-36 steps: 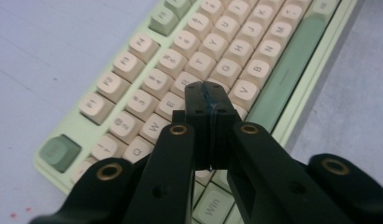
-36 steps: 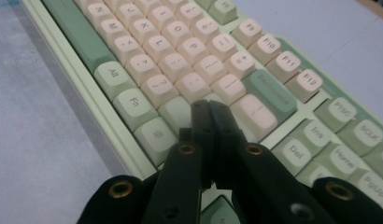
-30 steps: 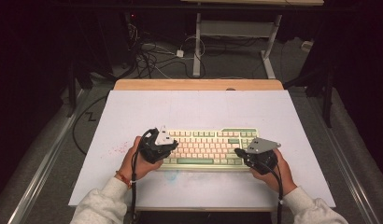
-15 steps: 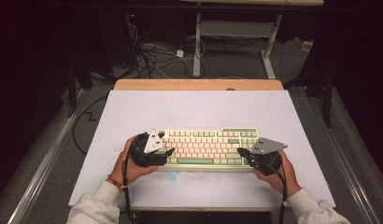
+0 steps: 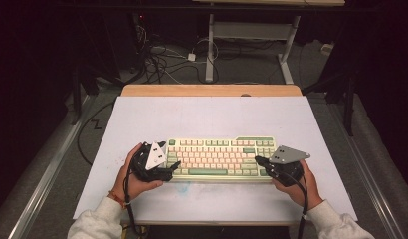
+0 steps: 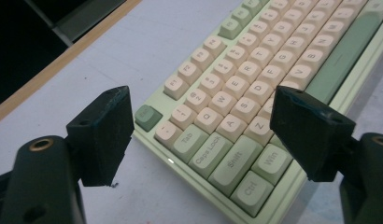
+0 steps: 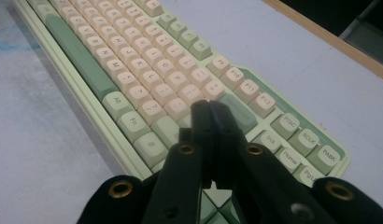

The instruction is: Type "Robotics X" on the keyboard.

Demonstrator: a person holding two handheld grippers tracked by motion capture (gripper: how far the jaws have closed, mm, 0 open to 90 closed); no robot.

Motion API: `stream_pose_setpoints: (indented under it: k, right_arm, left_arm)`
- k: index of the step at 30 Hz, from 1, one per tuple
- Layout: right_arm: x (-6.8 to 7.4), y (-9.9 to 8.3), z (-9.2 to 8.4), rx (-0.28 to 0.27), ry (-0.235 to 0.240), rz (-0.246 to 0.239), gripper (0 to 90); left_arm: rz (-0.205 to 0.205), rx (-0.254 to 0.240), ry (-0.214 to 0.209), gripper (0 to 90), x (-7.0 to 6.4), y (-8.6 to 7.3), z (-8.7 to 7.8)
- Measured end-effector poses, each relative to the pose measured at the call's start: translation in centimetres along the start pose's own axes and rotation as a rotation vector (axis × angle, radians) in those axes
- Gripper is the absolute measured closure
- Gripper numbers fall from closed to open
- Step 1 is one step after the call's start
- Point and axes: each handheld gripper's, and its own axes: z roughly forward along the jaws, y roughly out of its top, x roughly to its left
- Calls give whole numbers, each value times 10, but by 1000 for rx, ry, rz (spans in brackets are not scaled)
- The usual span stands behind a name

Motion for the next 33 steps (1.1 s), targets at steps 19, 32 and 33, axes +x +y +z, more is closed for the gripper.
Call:
stream_pose_setpoints:
  k: [19, 32, 33]
  right_arm:
    - [-8, -3, -2, -52, -69, 39, 571]
    - [-12, -6, 2, -75, -181, 91, 179]
    - [-12, -6, 2, -77, -185, 89, 166]
  left_arm:
    - [7, 2, 5, 178, -2, -1, 1]
    - [8, 8, 3, 159, -4, 0, 2]
    - [10, 13, 5, 159, -5, 0, 2]
